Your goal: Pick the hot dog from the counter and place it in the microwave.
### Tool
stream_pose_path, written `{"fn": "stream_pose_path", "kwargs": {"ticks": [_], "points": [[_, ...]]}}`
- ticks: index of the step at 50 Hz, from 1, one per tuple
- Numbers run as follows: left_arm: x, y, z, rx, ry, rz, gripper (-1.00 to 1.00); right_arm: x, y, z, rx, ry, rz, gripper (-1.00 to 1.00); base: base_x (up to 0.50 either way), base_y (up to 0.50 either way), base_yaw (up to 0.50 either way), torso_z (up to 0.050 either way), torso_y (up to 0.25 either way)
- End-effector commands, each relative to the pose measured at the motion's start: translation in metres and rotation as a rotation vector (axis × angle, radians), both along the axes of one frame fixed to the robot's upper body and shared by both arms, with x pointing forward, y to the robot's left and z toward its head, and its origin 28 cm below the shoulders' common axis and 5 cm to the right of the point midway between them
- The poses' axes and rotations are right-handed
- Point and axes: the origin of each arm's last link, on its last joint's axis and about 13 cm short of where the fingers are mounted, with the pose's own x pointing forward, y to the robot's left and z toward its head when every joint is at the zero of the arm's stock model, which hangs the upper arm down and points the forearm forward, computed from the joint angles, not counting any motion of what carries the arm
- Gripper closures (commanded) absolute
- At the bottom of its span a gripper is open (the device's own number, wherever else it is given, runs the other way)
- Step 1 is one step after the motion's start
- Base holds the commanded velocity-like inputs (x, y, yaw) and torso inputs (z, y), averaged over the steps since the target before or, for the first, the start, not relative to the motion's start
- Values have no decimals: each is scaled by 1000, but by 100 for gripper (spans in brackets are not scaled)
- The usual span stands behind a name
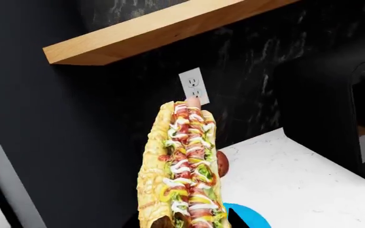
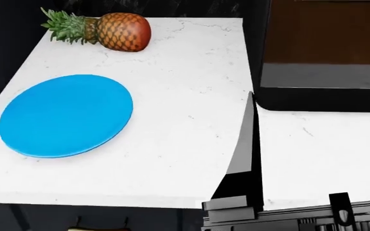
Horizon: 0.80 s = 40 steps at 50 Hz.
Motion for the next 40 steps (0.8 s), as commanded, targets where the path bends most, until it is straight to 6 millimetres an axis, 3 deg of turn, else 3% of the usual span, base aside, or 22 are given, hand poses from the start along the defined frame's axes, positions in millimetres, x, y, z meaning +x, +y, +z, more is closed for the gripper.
{"fn": "stream_pose_path", "kwargs": {"ticks": [1, 40], "points": [[-4, 0, 1, -16, -20, 6, 100, 3, 1, 3, -33, -38, 19, -100, -383, 500, 0, 0, 0], [4, 1, -2, -33, -16, 2, 100, 4, 2, 9, -104, -85, 15, -100, -7, 500, 0, 0, 0]]}}
